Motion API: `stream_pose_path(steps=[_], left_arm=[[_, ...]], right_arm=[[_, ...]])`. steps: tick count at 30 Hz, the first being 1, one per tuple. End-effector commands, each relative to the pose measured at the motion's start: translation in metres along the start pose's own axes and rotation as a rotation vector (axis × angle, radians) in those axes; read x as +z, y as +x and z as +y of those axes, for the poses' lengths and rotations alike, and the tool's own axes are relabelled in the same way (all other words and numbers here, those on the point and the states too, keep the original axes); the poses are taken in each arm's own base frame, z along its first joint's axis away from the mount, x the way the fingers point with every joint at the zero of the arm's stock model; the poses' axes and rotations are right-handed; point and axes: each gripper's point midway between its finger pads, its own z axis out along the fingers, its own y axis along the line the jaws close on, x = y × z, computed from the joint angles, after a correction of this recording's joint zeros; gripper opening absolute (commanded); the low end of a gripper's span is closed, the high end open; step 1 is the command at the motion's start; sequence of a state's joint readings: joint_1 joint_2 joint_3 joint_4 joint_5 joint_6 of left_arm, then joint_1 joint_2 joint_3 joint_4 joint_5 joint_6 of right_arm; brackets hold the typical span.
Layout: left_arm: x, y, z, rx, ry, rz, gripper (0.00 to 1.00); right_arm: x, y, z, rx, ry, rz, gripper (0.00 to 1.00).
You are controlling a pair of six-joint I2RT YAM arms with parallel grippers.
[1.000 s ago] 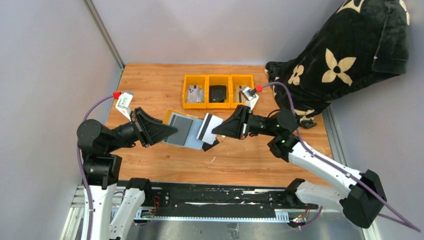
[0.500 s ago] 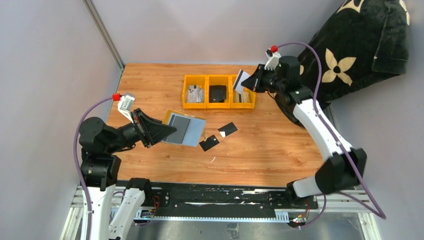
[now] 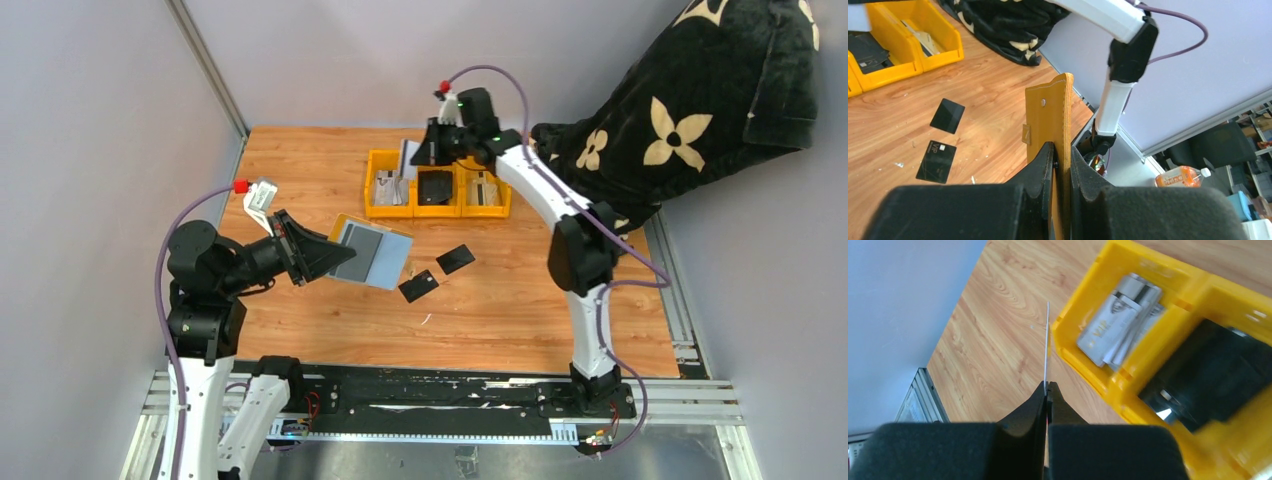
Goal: Take the credit cards out of the card holder
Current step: Place the credit card in the storage box, then move the storage box to the center of the board.
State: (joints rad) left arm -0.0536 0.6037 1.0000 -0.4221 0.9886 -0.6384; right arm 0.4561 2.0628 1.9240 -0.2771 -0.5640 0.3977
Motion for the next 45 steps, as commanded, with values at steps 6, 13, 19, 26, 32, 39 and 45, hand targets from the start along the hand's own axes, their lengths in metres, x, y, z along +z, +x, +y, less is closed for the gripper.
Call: stream_pose_path(steps=[6, 13, 19, 26, 32, 39, 45], left_arm=[[0.008, -0.005, 0.009, 0.006, 0.015, 0.015, 0.0], [0.008, -0.018, -0.001, 0.026, 0.031, 0.011, 0.0], [0.005, -0.016, -0.007, 0.024, 0.039, 0.002, 0.0], [0.004, -0.018, -0.011, 0.026, 0.037, 0.002, 0.0], [0.002, -0.019, -0.015, 0.037, 0.042, 0.002, 0.0], [0.001, -0.018, -0.016, 0.032, 0.045, 0.004, 0.0], [0.001, -0.017, -0.018, 0.023, 0.05, -0.003, 0.0]], right_arm=[[0.11, 0.038, -0.019, 0.077, -0.059, 0.11, 0.0], [0.136, 0.056, -0.044, 0.113, -0.027, 0.099, 0.0], [0.13, 0.056, -0.034, 0.093, -0.037, 0.083, 0.22], [0.09, 0.011, -0.008, 0.023, -0.046, -0.003, 0.44], [0.036, -0.003, -0.028, -0.093, 0.145, -0.045, 0.66], [-0.024, 0.017, -0.113, -0.194, 0.635, 0.003, 0.84], [-0.031, 0.044, -0.149, -0.184, 0.721, 0.077, 0.8]])
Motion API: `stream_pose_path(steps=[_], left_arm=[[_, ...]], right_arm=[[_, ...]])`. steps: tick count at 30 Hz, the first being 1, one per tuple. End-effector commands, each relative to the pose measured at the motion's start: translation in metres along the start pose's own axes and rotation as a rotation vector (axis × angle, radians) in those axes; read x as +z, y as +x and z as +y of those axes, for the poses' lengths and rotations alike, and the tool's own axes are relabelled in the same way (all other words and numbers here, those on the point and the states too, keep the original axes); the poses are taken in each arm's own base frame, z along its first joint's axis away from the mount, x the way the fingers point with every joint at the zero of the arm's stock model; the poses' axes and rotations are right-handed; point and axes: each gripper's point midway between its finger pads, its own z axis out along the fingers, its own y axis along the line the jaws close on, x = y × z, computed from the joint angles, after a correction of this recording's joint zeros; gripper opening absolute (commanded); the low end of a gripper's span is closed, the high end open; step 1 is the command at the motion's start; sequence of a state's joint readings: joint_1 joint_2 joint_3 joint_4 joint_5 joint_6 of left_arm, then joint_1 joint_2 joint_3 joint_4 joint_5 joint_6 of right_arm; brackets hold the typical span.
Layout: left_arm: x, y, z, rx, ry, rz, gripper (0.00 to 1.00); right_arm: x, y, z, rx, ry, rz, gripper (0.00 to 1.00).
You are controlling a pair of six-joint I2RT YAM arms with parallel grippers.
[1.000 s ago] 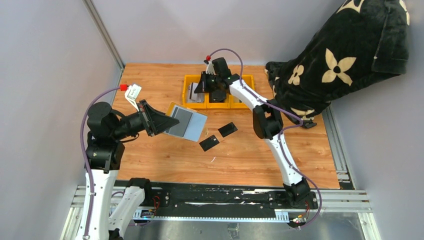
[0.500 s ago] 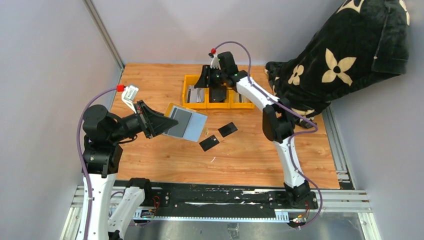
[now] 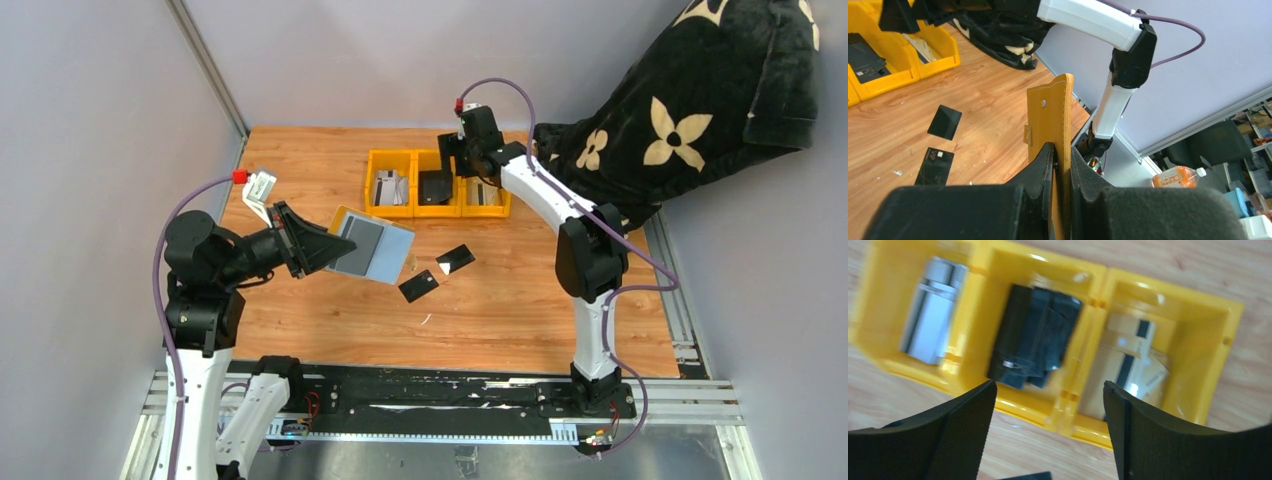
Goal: Take the credit cards out of the card holder
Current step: Move the storage box to the center of the board.
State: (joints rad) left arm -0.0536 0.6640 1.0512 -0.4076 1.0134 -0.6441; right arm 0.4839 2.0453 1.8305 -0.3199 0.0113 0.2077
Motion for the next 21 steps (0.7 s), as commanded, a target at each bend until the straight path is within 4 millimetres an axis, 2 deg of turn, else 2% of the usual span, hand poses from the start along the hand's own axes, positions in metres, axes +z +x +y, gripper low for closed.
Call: stream_pose_path(steps=[1, 6, 12, 15, 18, 21], left_arm=[[-0.004, -0.005, -0.015, 0.021, 0.029, -0.015, 0.0], [-0.006, -0.004, -0.019, 0.026, 0.037, -0.018, 0.0], [-0.008, -0.004, -0.023, 0.027, 0.04, -0.02, 0.0], [-0.009, -0.004, -0.025, 0.03, 0.042, -0.024, 0.0], [-0.01, -0.004, -0.027, 0.033, 0.045, -0.026, 0.0], [-0.01, -0.004, -0.028, 0.034, 0.049, -0.025, 0.0]], right_arm=[[0.014, 0.046, -0.044, -0.054, 0.149, 0.127, 0.75], [0.026, 0.066, -0.047, -0.06, 0.147, 0.175, 0.57], [0.029, 0.089, -0.039, -0.033, 0.101, 0.224, 0.36], [0.025, 0.097, -0.037, -0.021, 0.093, 0.239, 0.19], [0.019, 0.107, -0.035, -0.003, 0.094, 0.255, 0.09], [0.008, 0.118, -0.03, 0.019, 0.091, 0.261, 0.05]])
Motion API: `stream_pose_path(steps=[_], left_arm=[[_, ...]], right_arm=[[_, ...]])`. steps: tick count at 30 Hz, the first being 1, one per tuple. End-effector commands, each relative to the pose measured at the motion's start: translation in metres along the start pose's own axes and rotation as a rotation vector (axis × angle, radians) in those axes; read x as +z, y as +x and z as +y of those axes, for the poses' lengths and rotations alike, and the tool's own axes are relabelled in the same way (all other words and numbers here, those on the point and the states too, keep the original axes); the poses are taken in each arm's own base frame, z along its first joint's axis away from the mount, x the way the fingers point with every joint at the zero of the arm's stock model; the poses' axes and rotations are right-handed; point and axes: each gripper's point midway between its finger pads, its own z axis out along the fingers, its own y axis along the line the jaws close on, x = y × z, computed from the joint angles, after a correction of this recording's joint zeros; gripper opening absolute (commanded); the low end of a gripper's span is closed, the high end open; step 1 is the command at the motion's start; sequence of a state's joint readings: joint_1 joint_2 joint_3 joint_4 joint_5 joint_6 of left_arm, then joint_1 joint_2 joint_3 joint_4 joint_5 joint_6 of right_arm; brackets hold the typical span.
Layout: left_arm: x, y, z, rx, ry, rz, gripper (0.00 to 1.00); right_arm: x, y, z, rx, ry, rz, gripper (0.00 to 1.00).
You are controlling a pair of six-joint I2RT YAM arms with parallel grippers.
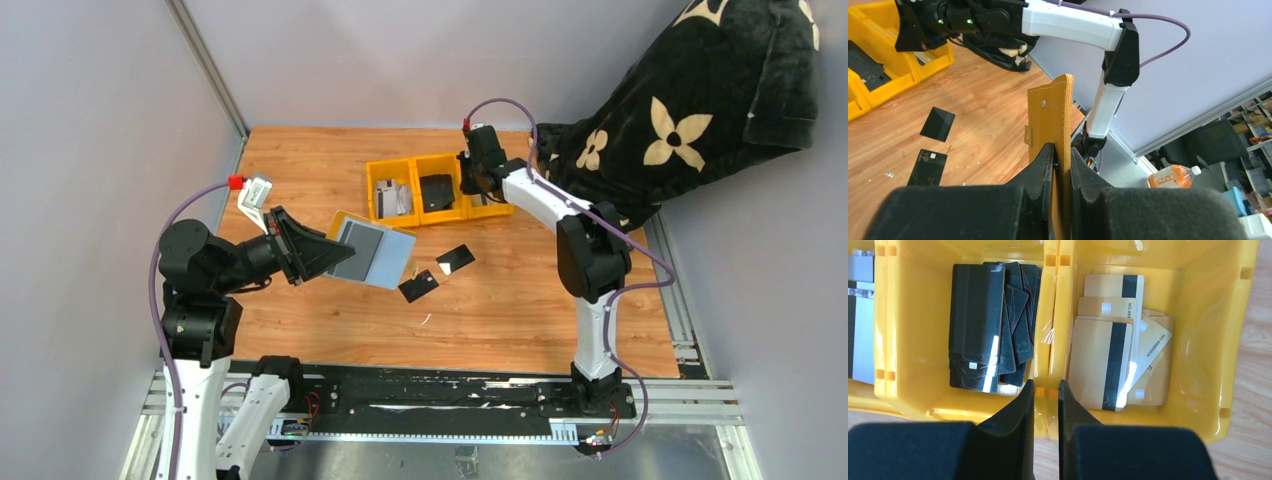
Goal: Take the credit cards out of the card holder
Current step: Move the storage box to the center of the board, then remove the credit card from the card holder.
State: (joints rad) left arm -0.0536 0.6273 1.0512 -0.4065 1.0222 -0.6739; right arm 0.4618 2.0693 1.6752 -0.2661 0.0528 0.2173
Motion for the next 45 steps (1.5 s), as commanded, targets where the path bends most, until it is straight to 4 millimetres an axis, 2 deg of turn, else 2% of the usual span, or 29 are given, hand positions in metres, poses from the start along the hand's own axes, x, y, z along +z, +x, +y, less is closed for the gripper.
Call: stream_pose_path(steps=[1, 3, 9, 12, 14, 17, 20, 23, 25, 26, 27, 29, 32, 35, 39, 42, 45], left_arm=[[-0.005, -0.006, -0.017, 0.034, 0.032, -0.015, 0.0], [-0.005, -0.006, -0.018, 0.036, 0.034, -0.015, 0.0], [-0.006, -0.004, -0.02, 0.032, 0.04, -0.019, 0.0], [-0.007, -0.004, -0.021, 0.03, 0.043, -0.023, 0.0], [-0.007, -0.004, -0.022, 0.031, 0.047, -0.024, 0.0], [-0.007, -0.003, -0.021, 0.028, 0.045, -0.024, 0.0], [-0.006, -0.001, -0.019, 0.021, 0.046, -0.019, 0.0], [-0.006, 0.001, -0.018, 0.014, 0.049, -0.012, 0.0], [-0.006, 0.003, -0.018, 0.01, 0.054, -0.006, 0.0], [-0.006, 0.003, -0.017, 0.009, 0.055, -0.006, 0.0], [-0.005, 0.003, -0.017, 0.006, 0.058, -0.005, 0.0], [-0.004, 0.002, -0.017, -0.003, 0.07, -0.01, 0.0], [-0.003, 0.002, -0.018, -0.018, 0.08, -0.002, 0.0], [-0.003, 0.004, -0.019, -0.028, 0.095, 0.012, 0.0], [-0.003, 0.008, -0.019, -0.042, 0.106, 0.025, 0.0], [-0.003, 0.008, -0.018, -0.045, 0.107, 0.028, 0.0], [-0.002, 0.007, -0.019, -0.043, 0.11, 0.028, 0.0]], right_arm=[[-0.015, 0.059, 0.001, 0.004, 0.01, 0.143, 0.04], [-0.024, 0.071, 0.003, 0.021, 0.026, 0.14, 0.0], [-0.044, 0.116, 0.01, 0.126, 0.114, 0.15, 0.0], [-0.048, 0.127, 0.014, 0.14, 0.141, 0.142, 0.0], [-0.053, 0.127, 0.014, 0.157, 0.153, 0.131, 0.01], [-0.064, 0.11, 0.01, 0.165, 0.168, 0.065, 0.24], [-0.086, 0.076, 0.011, 0.173, 0.137, -0.022, 0.46], [-0.12, 0.037, 0.026, 0.184, 0.033, -0.11, 0.64], [-0.148, 0.013, 0.053, 0.186, -0.135, -0.171, 0.77], [-0.164, 0.002, 0.073, 0.18, -0.26, -0.198, 0.79], [-0.185, -0.007, 0.103, 0.16, -0.445, -0.213, 0.8], [-0.228, -0.02, 0.142, 0.135, -0.72, -0.247, 0.82], [-0.286, -0.022, 0.178, 0.118, -1.056, -0.252, 0.82], [-0.343, -0.023, 0.193, 0.142, -1.329, -0.284, 0.83], [-0.396, -0.023, 0.2, 0.127, -1.551, -0.331, 0.83], [-0.42, -0.017, 0.209, 0.093, -1.631, -0.312, 0.83], [-0.434, -0.007, 0.216, 0.05, -1.676, -0.296, 0.83]])
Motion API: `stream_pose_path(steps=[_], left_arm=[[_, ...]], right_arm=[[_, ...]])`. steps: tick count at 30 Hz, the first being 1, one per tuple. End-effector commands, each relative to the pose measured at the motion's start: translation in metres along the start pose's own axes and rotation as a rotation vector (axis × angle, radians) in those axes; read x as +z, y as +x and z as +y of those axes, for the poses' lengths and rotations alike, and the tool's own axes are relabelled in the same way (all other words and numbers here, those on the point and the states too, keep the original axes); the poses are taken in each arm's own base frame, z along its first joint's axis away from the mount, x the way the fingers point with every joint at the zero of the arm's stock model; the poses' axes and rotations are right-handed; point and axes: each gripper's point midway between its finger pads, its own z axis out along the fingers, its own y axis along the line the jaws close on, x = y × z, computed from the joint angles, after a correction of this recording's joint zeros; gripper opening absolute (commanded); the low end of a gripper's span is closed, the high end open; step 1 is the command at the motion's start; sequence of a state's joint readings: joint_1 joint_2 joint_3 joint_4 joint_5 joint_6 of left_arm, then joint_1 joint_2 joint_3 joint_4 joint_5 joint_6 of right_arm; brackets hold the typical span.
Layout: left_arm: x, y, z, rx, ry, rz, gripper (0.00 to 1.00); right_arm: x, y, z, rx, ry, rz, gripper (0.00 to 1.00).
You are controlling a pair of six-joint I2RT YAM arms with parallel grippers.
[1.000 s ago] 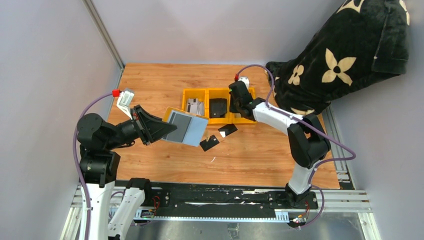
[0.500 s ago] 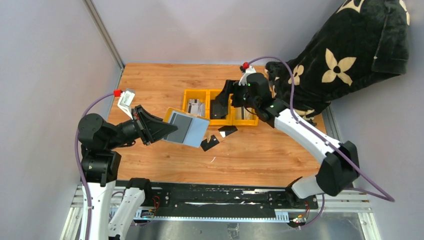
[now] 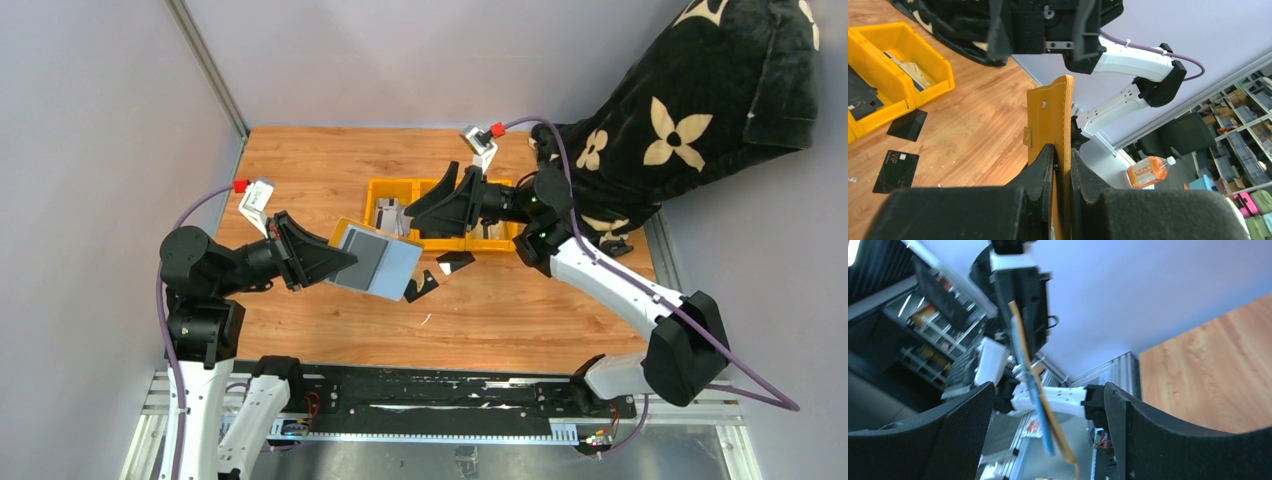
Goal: Take the credit cards out of the card holder
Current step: Remove the credit card from the card holder.
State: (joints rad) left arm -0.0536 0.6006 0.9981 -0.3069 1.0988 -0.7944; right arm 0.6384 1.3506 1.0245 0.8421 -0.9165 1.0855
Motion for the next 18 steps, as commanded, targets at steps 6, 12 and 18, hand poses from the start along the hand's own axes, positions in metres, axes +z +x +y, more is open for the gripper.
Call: stream_pose_path(steps=[6, 12, 18], left_arm=[[0.0, -0.002, -0.007, 0.014, 0.032, 0.005, 0.0], [0.0, -0.004, -0.01, 0.009, 0.04, 0.0, 0.0], [-0.001, -0.004, -0.01, 0.006, 0.038, -0.004, 0.0]], right_arm=[[0.009, 0.059, 0.055, -0.142, -0.076, 0.247, 0.84], [0.013, 0.065, 0.06, -0.203, -0.04, 0.259, 0.62], [0.023, 0.064, 0.058, -0.169, -0.043, 0.257, 0.36]])
